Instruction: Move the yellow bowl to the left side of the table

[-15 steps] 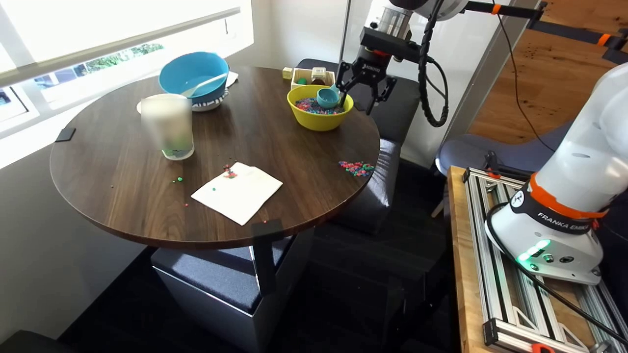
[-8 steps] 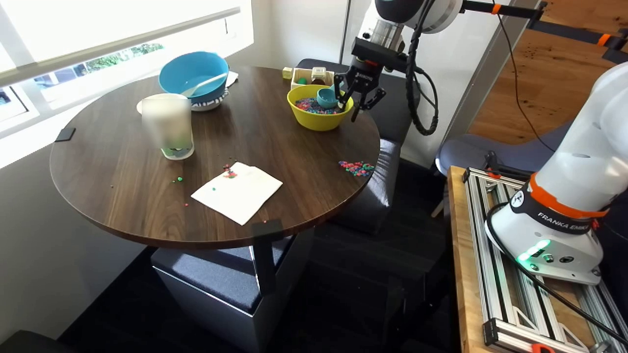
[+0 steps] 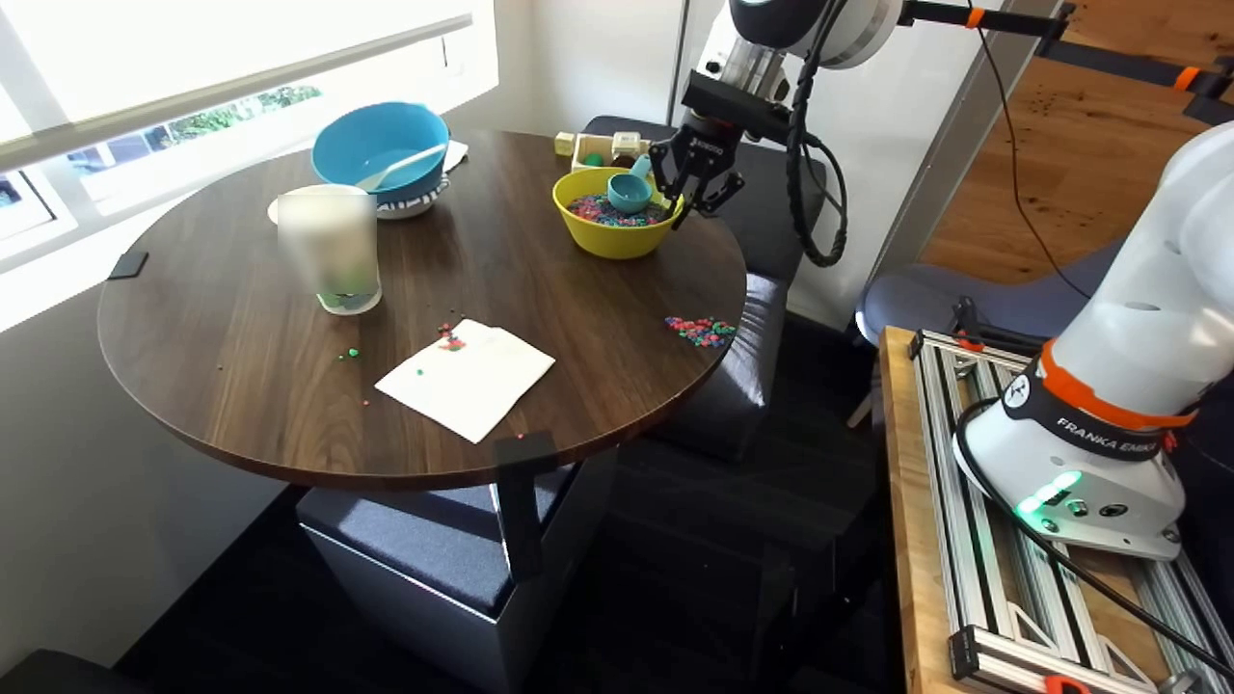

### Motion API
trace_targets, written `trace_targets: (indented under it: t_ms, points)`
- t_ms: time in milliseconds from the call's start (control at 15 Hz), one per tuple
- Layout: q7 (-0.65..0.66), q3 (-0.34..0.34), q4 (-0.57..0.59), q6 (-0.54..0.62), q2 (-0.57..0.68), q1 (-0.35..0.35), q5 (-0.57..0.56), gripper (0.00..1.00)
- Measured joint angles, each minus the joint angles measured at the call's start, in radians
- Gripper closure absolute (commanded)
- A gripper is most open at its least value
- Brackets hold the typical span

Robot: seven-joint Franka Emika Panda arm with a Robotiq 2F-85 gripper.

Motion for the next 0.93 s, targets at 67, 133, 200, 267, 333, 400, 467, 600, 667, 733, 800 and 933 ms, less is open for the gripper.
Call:
trace_targets:
  t_ms: [67,133,200,267,333,400,467,600,667,733,800,933]
  points:
    - [-0.002,0.0,0.001,0.001,-0.002,0.002,0.001,0.97]
    - [-0.008,0.0,0.001,0.001,-0.004,0.005,0.006,0.97]
    - [-0.019,0.0,0.002,0.001,-0.008,0.009,0.015,0.97]
    - [-0.032,0.0,0.003,0.001,-0.015,0.013,0.029,0.97]
    - [-0.05,0.0,0.003,0.001,-0.024,0.019,0.047,0.97]
    - [-0.068,0.0,0.003,0.0,-0.034,0.024,0.064,0.97]
    - [-0.083,0.0,0.004,0.0,-0.046,0.031,0.082,0.97]
    - [-0.114,0.0,0.004,-0.002,-0.063,0.043,0.119,0.97]
    - [-0.13,0.0,0.004,-0.002,-0.069,0.05,0.133,0.97]
    - [-0.147,0.001,0.004,-0.004,-0.074,0.058,0.148,0.97]
    - [-0.164,0.002,0.003,-0.008,-0.075,0.068,0.161,0.97]
    - [-0.195,0.004,-0.001,-0.018,-0.075,0.087,0.19,0.97]
